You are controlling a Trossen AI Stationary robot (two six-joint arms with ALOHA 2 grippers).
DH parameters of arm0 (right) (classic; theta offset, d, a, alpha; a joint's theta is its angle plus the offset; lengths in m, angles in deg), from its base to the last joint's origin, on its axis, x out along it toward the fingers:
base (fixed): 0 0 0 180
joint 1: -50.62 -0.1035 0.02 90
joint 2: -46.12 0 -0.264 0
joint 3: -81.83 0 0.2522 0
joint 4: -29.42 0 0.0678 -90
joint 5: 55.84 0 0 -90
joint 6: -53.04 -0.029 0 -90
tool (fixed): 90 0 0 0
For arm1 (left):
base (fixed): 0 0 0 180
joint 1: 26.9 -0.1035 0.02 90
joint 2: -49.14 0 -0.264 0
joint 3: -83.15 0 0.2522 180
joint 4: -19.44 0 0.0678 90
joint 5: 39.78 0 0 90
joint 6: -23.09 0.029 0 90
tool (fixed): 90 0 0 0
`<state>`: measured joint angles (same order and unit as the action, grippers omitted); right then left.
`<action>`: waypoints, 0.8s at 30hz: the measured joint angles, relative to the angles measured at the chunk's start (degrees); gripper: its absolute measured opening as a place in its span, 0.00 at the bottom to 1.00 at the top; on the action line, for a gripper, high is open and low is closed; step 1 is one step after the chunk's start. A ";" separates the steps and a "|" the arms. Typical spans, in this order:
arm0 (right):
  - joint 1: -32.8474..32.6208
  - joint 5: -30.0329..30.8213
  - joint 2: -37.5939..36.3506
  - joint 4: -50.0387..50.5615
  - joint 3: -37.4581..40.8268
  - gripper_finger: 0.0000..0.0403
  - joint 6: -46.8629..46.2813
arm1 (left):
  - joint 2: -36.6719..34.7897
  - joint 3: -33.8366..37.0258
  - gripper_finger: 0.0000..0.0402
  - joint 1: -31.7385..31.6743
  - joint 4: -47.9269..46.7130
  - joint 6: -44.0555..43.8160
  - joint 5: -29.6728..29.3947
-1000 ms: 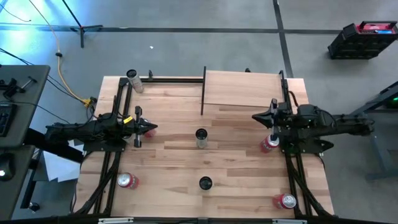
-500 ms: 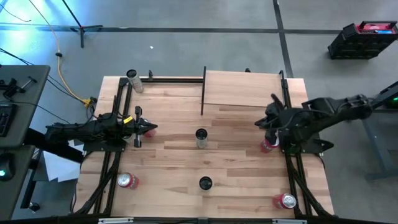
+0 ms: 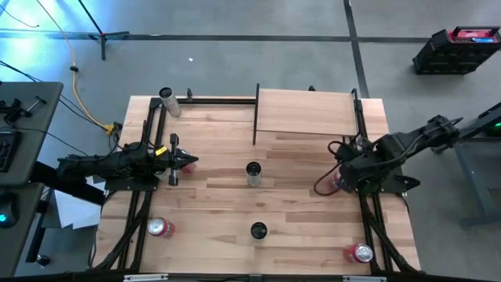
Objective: Place canned beverage on shelf
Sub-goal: Put the orange soda can on the shelf
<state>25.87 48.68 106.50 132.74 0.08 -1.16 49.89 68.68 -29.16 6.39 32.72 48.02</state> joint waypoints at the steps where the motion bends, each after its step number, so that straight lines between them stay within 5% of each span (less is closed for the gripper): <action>1: 0.00 -0.24 0.00 0.10 0.00 0.40 -0.01 | -0.02 0.00 0.01 0.00 0.00 -0.02 0.00; 6: 0.39 -3.46 -0.02 0.03 0.94 0.71 -2.71 | 0.00 0.00 0.01 0.00 -0.02 0.00 0.02; 12: 4.04 -7.95 -0.11 0.13 5.74 0.95 -3.99 | -0.01 0.00 0.01 0.00 -0.02 -0.02 0.01; 24: 15.85 -14.61 -0.11 -6.89 14.94 0.99 6.46 | -0.02 0.00 0.01 0.00 0.00 0.00 0.02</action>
<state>41.72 34.07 106.40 125.85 15.03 5.30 49.88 68.68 -29.16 6.39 32.72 48.04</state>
